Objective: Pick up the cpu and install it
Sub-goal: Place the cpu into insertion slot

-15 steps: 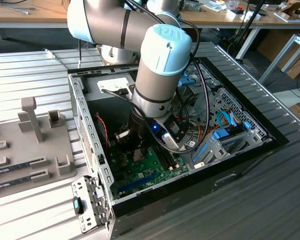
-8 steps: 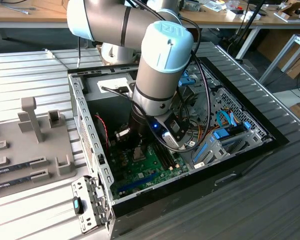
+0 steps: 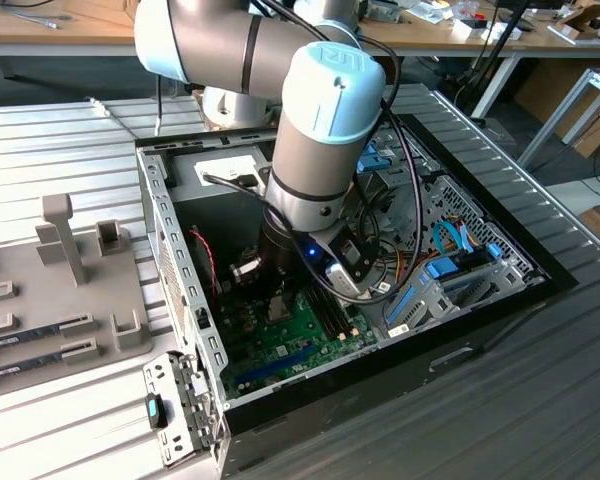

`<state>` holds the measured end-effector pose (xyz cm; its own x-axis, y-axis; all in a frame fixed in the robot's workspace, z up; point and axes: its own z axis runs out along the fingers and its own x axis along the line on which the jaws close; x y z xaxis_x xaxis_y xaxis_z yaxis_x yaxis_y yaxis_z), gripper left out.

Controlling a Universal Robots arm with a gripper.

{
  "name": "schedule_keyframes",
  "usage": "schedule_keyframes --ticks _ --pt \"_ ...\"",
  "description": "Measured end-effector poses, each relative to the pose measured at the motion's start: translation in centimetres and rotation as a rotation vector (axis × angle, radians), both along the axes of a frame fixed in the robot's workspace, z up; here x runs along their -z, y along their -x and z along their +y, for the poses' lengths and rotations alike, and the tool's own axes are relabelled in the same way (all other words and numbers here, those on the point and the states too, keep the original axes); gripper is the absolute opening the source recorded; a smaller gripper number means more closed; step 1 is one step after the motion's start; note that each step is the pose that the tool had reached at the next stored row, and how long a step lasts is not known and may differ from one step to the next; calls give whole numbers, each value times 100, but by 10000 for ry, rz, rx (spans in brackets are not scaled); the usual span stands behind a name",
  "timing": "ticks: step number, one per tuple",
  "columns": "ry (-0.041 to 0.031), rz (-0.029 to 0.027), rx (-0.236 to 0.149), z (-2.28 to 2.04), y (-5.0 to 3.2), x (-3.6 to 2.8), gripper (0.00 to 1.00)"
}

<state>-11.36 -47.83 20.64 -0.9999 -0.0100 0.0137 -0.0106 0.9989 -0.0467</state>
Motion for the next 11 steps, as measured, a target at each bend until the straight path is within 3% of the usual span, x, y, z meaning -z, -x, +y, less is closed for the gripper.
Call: schedule_keyframes --ticks 7,11 --pt "-87 2 -1 1 -2 23 42" --pt "-88 3 -1 -7 -2 29 42"
